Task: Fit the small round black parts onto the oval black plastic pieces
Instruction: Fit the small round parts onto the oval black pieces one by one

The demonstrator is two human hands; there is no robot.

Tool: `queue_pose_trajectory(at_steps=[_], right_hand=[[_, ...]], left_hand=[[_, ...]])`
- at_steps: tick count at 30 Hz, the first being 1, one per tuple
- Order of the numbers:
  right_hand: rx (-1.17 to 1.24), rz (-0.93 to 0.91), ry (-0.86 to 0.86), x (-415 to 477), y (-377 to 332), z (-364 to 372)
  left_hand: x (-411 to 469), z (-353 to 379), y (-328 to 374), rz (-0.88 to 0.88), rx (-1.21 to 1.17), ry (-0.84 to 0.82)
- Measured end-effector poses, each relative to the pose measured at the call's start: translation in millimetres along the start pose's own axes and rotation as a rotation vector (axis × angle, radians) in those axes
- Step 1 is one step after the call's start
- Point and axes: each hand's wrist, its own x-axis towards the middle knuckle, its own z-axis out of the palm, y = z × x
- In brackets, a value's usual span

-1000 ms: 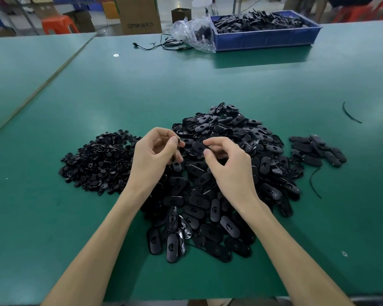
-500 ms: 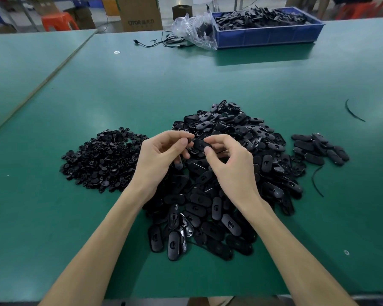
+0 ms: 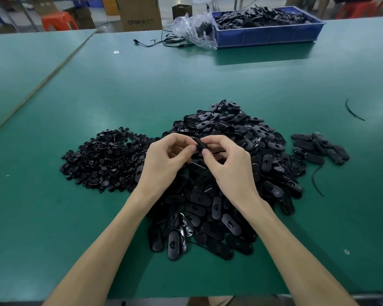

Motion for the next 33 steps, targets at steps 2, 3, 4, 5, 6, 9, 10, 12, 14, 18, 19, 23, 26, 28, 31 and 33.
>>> queue_pose_trajectory(at_steps=[2, 3, 4, 5, 6, 9, 10, 12, 14, 18, 19, 23, 26, 28, 31, 33], right_hand=[[0.008, -0.011, -0.006, 0.0, 0.3, 0.4], [0.015, -0.014, -0.009, 0.0, 0.6, 0.7], [0.020, -0.017, -0.011, 0.0, 0.8, 0.9], [0.023, -0.020, -0.013, -0.1, 1.0, 1.2], [0.025, -0.025, -0.015, -0.1, 1.0, 1.4], [0.026, -0.039, -0.012, -0.2, 0.3, 1.8], [0.025, -0.040, -0.011, -0.3, 0.3, 1.8], [0.030, -0.035, -0.012, -0.1, 0.7, 1.9], [0.042, -0.027, -0.015, -0.1, 1.2, 2.0], [0.041, -0.029, -0.016, -0.2, 1.3, 2.2], [0.037, -0.031, -0.016, -0.3, 1.4, 2.1], [0.027, -0.038, -0.014, 0.6, 1.6, 1.9], [0.016, -0.042, -0.017, 1.0, 1.9, 2.2], [0.007, -0.042, -0.016, 1.2, 2.4, 2.2], [0.020, -0.033, -0.016, 1.6, 3.0, 1.6], [0.025, -0.035, -0.026, 1.2, 3.0, 1.3]], left_hand=[[-0.2, 0.7, -0.4, 0.001, 0.020, 0.020], [-0.3, 0.9, -0.4, 0.002, 0.029, 0.029], [-0.4, 1.1, -0.2, 0.002, 0.035, 0.034], [-0.5, 1.3, 0.2, 0.002, 0.039, 0.037], [-0.8, 1.6, 0.7, 0.003, 0.043, 0.041], [-1.2, 1.8, 2.1, 0.001, 0.067, 0.059], [-1.4, 1.9, 2.6, 0.000, 0.074, 0.064], [-1.7, 2.5, 3.5, -0.003, 0.085, 0.069], [-2.1, 3.5, 4.3, -0.004, 0.094, 0.076], [-2.6, 3.9, 6.4, 0.006, 0.105, 0.091], [-2.6, 3.6, 6.8, 0.009, 0.108, 0.087], [-2.6, 2.8, 7.2, 0.017, 0.103, 0.066], [-2.8, 1.8, 6.8, 0.018, 0.096, 0.044], [-2.9, 1.8, 6.8, 0.025, 0.093, 0.030], [-2.9, 2.5, 6.2, 0.027, 0.104, 0.032], [-2.7, 2.4, 5.6, 0.018, 0.102, 0.047]])
